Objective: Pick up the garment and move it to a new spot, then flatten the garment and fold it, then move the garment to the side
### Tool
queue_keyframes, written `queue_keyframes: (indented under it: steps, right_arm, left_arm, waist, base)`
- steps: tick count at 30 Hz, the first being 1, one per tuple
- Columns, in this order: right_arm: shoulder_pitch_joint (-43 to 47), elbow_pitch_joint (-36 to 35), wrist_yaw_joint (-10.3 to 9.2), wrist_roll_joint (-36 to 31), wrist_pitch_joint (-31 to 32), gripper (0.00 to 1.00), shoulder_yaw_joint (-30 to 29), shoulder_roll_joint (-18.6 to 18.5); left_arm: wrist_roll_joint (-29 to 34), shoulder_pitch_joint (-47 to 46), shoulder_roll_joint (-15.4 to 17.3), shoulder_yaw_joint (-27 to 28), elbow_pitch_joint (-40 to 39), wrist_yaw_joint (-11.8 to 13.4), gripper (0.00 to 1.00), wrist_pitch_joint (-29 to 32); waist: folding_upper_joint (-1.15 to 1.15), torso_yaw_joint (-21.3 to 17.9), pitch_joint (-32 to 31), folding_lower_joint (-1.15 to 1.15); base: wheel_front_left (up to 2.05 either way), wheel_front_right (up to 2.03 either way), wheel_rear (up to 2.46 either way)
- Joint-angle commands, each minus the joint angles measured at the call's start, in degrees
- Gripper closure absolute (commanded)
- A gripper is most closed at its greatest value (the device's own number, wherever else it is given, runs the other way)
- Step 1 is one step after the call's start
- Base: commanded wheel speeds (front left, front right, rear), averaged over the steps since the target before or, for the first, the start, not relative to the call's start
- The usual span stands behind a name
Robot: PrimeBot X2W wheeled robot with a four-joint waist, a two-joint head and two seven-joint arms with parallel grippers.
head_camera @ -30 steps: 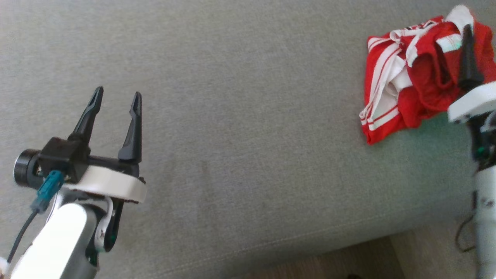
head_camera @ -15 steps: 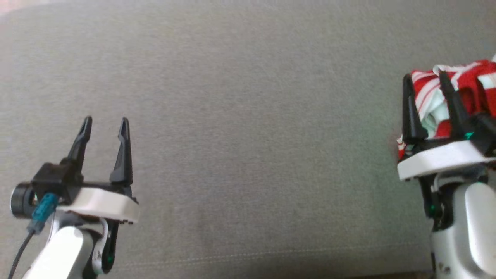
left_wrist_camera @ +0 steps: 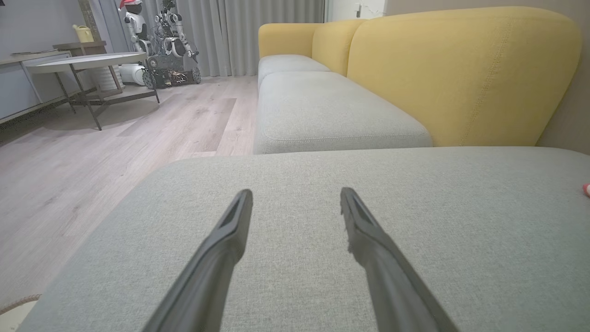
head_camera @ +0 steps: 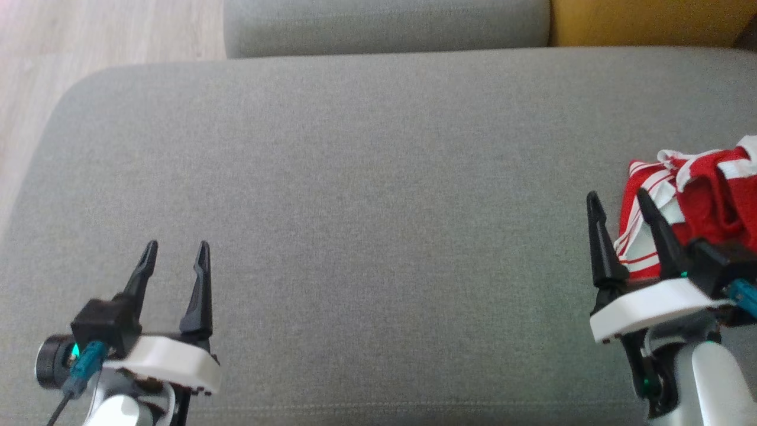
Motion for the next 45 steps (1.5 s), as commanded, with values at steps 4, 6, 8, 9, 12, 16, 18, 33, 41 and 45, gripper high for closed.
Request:
queue_keyframes:
  steps: [4, 6, 8, 9, 12, 16, 18, 33, 41, 45]
  right_arm:
    - [0.42, -2.71, -0.04, 1.20, 0.66, 0.00, 1.64, -0.01]
    - [1.12, -2.95, -0.04, 1.36, 0.93, 0.00, 1.66, -0.01]
    - [1.77, -3.22, -0.04, 1.27, 1.26, 0.00, 1.64, 0.00]
    - [2.04, -3.40, -0.04, 1.18, 1.41, 0.00, 1.58, 0.00]
    - [2.75, -3.91, -0.04, 1.10, 1.80, 0.00, 1.13, 0.00]
    - [3.41, -4.42, -0.04, 1.01, 2.18, 0.00, 0.85, 0.00]
    - [3.55, -4.58, -0.04, 1.00, 2.24, 0.00, 0.69, 0.00]
    - [3.69, -4.87, -0.04, 1.13, 2.24, 0.00, 0.38, 0.00]
    - [3.62, -4.85, -0.04, 1.26, 2.10, 0.00, 0.41, 0.00]
    - [3.58, -4.82, -0.04, 1.31, 2.11, 0.00, 0.33, 0.00]
  left_arm:
    - [-0.34, -0.48, 1.48, 2.23, -1.67, 0.67, 0.00, -0.47]
    - [-0.38, 0.14, 1.59, 2.10, -1.71, 0.78, 0.00, -0.44]
    - [-0.46, 0.63, 1.69, 2.02, -1.70, 0.89, 0.00, -0.40]
    - [-0.49, 0.84, 1.73, 1.99, -1.74, 0.94, 0.00, -0.39]
    - [-0.56, 1.33, 1.91, 1.90, -1.93, 1.02, 0.00, -0.37]
    - [-0.53, 1.63, 2.15, 1.67, -2.29, 1.17, 0.00, -0.04]
    - [-0.49, 1.68, 2.31, 1.59, -2.47, 1.22, 0.00, 0.11]
    - [-0.48, 1.40, 2.94, 1.30, -2.98, 1.55, 0.00, 0.66]
    - [-0.60, 1.37, 3.10, 1.17, -3.08, 1.72, 0.00, 0.78]
    - [-0.67, 1.17, 3.15, 1.16, -3.01, 1.68, 0.00, 0.68]
  waist:
    - [0.00, -0.16, -2.59, 0.00]
    - [0.00, -0.21, -3.26, 0.00]
    - [0.00, -0.25, -3.81, 0.00]
    - [0.00, -0.28, -3.99, 0.00]
    - [0.00, -0.38, -4.41, 0.00]
    - [0.00, -0.48, -4.76, 0.00]
    - [0.00, -0.52, -4.81, 0.00]
    - [0.00, -0.64, -4.74, 0.00]
    - [0.00, -0.70, -4.62, 0.00]
    - [0.00, -0.70, -4.49, 0.00]
  base:
    - [0.00, 0.00, 0.00]
    - [0.00, 0.00, 0.00]
    - [0.00, 0.00, 0.00]
    - [0.00, 0.00, 0.00]
    - [0.00, 0.00, 0.00]
    - [0.00, 0.00, 0.00]
    - [0.00, 0.00, 0.00]
    - [0.00, 0.00, 0.00]
    - [0.00, 0.00, 0.00]
    - [0.00, 0.00, 0.00]
